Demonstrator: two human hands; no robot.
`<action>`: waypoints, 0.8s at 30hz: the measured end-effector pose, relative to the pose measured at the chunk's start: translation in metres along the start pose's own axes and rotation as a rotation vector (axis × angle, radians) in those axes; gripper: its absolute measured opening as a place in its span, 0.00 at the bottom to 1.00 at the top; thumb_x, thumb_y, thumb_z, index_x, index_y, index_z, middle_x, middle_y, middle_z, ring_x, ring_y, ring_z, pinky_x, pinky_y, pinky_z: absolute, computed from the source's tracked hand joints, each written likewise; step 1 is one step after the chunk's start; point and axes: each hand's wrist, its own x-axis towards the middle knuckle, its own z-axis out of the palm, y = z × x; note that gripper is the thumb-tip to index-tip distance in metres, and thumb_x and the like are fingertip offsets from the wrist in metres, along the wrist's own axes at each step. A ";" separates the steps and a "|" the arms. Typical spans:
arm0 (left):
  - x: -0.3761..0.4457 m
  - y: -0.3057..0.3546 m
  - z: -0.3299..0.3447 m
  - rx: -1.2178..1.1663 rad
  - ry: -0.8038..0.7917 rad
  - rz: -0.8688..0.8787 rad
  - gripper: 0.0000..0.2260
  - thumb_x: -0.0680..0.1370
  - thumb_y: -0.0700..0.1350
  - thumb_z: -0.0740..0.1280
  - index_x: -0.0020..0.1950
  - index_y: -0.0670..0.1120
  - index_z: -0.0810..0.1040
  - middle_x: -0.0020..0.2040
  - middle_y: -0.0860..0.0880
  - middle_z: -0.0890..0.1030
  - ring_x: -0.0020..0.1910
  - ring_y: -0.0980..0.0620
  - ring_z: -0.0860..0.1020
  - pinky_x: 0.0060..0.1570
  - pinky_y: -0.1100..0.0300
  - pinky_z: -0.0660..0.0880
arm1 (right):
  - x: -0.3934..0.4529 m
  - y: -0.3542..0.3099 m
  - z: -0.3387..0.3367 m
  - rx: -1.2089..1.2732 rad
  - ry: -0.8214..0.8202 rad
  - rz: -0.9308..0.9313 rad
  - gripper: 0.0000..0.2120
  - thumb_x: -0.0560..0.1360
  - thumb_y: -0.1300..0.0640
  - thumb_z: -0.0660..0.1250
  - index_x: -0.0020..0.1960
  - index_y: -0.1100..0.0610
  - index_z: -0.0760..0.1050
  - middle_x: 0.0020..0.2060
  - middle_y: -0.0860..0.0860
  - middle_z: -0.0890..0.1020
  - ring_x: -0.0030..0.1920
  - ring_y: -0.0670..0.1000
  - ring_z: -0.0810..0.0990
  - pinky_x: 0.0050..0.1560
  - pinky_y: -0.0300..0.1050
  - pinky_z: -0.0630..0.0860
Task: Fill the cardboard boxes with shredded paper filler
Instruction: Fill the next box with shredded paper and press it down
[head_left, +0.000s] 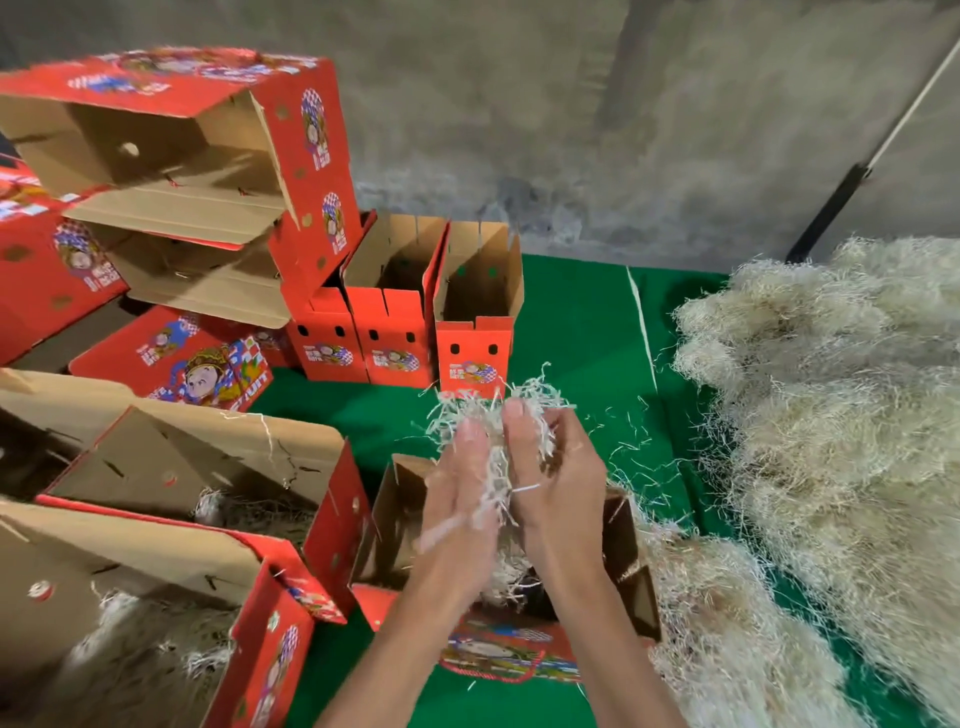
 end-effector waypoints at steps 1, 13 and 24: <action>-0.008 0.010 0.006 -0.035 -0.040 0.142 0.16 0.85 0.57 0.55 0.44 0.55 0.76 0.40 0.54 0.78 0.47 0.59 0.78 0.45 0.67 0.72 | 0.001 0.003 0.000 -0.033 0.008 -0.028 0.17 0.80 0.42 0.66 0.39 0.50 0.69 0.29 0.49 0.72 0.28 0.44 0.64 0.32 0.54 0.70; 0.032 0.010 -0.038 -0.220 0.201 0.092 0.24 0.77 0.65 0.66 0.29 0.52 0.65 0.23 0.54 0.64 0.22 0.52 0.60 0.24 0.61 0.57 | 0.029 0.012 -0.047 0.363 0.130 0.519 0.21 0.81 0.38 0.59 0.46 0.54 0.77 0.44 0.59 0.85 0.21 0.44 0.59 0.19 0.41 0.54; 0.042 -0.023 -0.054 -0.282 -0.296 -0.285 0.41 0.61 0.76 0.72 0.70 0.61 0.71 0.69 0.55 0.76 0.62 0.60 0.76 0.70 0.51 0.67 | 0.024 0.042 -0.065 0.219 -0.274 0.405 0.24 0.69 0.24 0.65 0.51 0.42 0.73 0.43 0.40 0.76 0.49 0.44 0.78 0.56 0.46 0.69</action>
